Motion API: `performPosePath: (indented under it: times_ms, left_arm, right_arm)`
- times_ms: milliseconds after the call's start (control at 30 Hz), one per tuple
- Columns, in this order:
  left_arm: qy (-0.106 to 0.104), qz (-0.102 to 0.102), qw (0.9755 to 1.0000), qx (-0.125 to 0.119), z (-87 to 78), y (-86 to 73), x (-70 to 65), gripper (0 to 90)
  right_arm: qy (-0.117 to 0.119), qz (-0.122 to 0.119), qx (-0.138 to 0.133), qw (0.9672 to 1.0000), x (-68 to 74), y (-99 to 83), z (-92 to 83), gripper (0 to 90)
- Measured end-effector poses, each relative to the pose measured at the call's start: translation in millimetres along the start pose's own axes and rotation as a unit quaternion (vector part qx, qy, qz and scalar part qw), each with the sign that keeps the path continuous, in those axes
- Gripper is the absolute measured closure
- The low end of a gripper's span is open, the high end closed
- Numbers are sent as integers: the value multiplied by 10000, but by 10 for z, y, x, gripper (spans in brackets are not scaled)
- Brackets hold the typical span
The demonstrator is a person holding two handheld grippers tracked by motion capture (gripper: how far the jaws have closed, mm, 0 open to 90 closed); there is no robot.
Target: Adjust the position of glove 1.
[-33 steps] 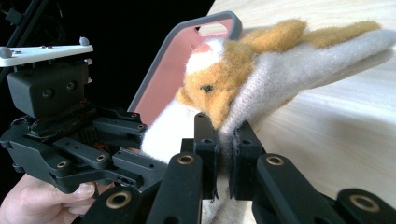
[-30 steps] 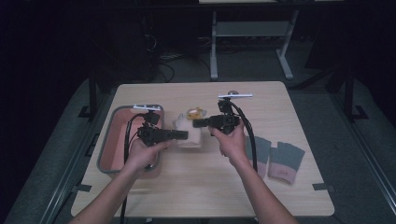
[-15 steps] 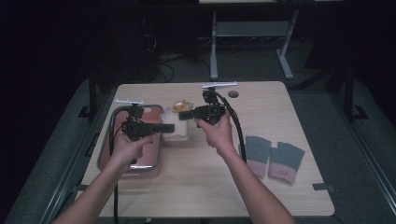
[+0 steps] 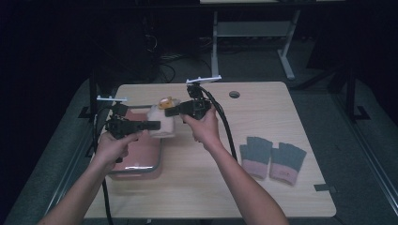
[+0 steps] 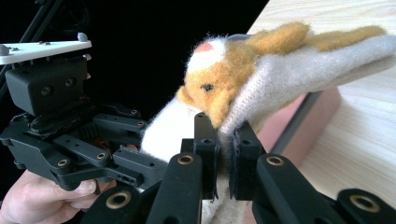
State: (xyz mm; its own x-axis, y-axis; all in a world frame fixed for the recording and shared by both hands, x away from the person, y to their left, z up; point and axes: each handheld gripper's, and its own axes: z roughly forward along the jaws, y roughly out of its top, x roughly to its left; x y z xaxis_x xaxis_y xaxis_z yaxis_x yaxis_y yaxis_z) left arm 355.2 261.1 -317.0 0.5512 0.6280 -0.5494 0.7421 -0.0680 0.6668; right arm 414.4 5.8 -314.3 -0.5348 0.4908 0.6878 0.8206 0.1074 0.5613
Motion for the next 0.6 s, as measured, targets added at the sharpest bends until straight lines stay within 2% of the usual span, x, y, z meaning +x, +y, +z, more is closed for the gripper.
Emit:
performPosePath:
  times_ms: [600]
  left_arm:
    - [248,-127,9996,-32,-357,9,211,689]
  right_arm:
    - [216,-39,182,9996,163,147,410,837]
